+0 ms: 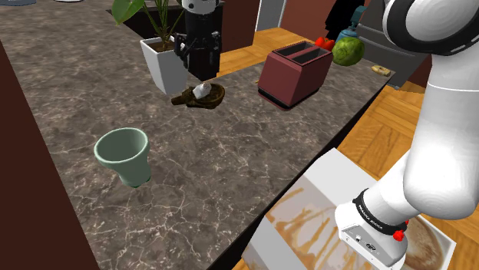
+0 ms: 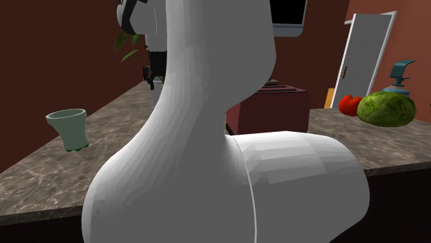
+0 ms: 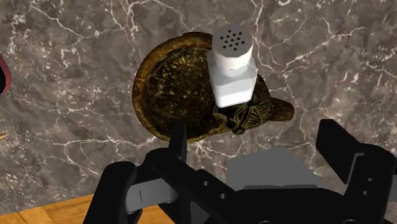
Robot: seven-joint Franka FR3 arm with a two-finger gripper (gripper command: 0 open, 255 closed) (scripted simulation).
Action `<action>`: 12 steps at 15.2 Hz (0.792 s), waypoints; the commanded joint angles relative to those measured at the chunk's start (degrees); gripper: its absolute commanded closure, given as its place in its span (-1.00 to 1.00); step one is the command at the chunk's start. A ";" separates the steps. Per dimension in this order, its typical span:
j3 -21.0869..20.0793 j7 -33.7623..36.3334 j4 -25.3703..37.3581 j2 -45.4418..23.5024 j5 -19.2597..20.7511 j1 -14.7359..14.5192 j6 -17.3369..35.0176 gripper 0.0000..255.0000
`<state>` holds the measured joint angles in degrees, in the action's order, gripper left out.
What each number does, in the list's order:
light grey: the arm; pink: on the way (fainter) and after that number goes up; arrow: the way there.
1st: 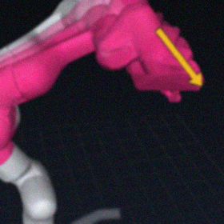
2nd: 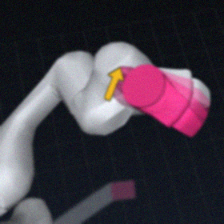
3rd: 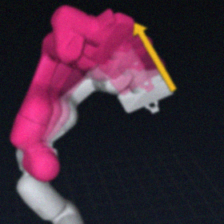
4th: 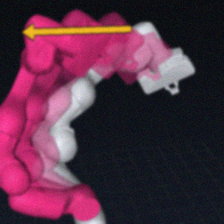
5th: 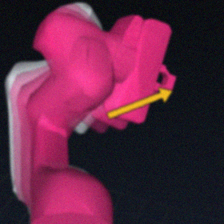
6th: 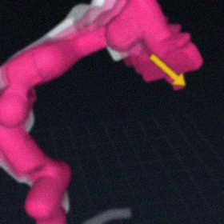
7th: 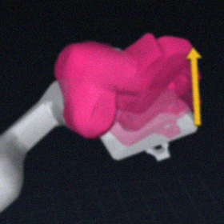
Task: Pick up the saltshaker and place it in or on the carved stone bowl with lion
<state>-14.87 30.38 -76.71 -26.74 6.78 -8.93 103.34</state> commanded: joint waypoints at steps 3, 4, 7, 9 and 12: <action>-0.09 -0.19 6.16 -0.23 -0.03 -0.45 -5.91 -1.00; -0.10 -0.23 8.07 -0.47 0.01 -0.62 -7.57 -1.00; -0.10 -0.23 8.06 -0.47 0.01 -0.62 -7.57 -1.00; -0.10 -0.23 8.07 -0.47 0.01 -0.62 -7.57 -1.00; -0.10 -0.23 8.07 -0.47 0.01 -0.62 -7.57 -1.00</action>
